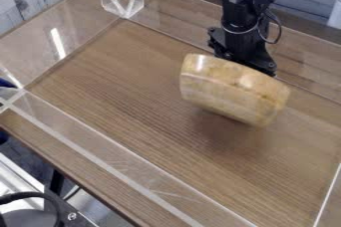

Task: Remove the green block from inside the brown bowl and put it on the table

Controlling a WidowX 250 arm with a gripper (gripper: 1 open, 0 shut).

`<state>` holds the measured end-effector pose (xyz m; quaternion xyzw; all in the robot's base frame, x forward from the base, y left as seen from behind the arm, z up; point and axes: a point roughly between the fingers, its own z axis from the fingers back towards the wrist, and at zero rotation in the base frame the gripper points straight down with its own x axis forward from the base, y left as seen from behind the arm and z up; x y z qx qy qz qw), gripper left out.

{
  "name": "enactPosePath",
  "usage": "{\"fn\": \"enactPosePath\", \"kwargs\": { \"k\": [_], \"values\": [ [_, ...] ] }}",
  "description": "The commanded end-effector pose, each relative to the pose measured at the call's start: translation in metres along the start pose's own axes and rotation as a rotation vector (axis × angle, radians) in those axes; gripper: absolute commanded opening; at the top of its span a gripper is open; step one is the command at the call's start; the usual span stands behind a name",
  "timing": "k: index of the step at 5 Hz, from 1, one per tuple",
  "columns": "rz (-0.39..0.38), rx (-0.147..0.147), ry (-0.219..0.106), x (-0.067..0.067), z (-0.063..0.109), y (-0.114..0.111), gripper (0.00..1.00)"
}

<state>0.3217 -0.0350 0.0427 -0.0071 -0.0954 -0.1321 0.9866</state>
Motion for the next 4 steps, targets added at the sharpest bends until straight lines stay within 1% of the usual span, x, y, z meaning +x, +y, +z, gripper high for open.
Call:
{"fn": "enactPosePath", "kwargs": {
  "k": [1, 2, 3, 4],
  "values": [
    [-0.026, -0.031, -0.002, 0.007, 0.017, -0.002, 0.0],
    [-0.026, -0.048, 0.027, 0.005, 0.01, -0.008, 0.0],
    [-0.023, -0.063, 0.049, 0.004, 0.006, -0.015, 0.0],
    [-0.044, -0.076, 0.062, -0.002, 0.007, -0.024, 0.0]
  ]
}}
